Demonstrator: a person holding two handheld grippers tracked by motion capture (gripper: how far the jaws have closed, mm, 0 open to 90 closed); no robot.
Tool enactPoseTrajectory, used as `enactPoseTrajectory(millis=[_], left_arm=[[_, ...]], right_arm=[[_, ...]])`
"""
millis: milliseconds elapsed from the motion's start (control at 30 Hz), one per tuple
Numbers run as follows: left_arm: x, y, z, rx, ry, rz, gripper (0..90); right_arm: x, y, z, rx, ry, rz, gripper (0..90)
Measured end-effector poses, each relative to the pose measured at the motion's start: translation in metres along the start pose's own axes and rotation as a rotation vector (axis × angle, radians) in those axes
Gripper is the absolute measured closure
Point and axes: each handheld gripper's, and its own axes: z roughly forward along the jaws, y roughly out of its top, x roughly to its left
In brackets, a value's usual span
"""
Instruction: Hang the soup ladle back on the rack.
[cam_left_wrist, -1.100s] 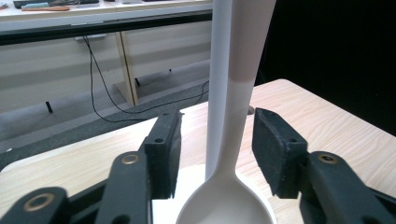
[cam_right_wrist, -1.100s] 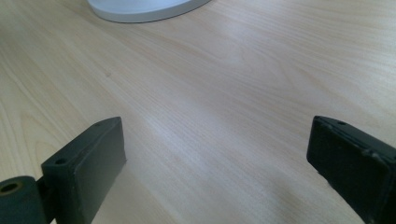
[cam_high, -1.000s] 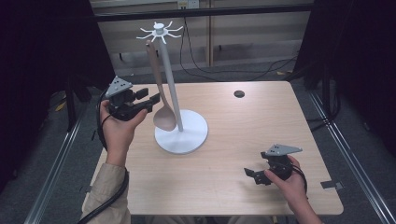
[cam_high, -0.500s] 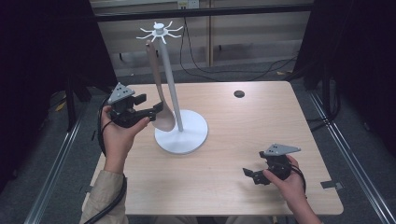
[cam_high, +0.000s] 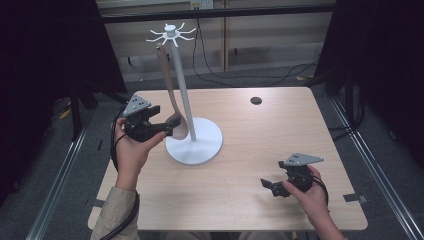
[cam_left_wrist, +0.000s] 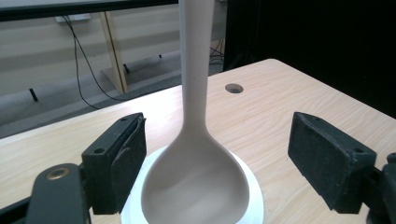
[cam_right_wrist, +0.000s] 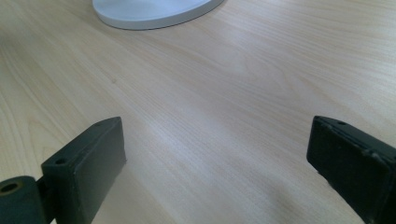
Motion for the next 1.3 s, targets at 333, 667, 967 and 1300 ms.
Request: enactPoseTrajectory(millis=[333, 667, 967, 1300], left_arm=[[0.0, -0.01, -0.002, 0.012, 0.002, 0.0, 17.6], [0.0, -0.018, -0.005, 0.024, 0.005, -0.008, 15.1], [-0.002, -0.027, -0.005, 0.039, 0.003, -0.002, 11.1], [-0.004, -0.035, -0.009, 0.036, -0.001, 0.011, 7.1]], right_arm=[[0.001, 0.002, 0.004, 0.007, 0.013, -0.005, 3.9], [0.002, 0.003, 0.006, 0.007, 0.015, -0.013, 3.9], [0.001, 0.002, 0.004, 0.008, 0.013, -0.005, 3.9], [0.002, 0.002, 0.005, 0.01, 0.016, -0.011, 3.9]])
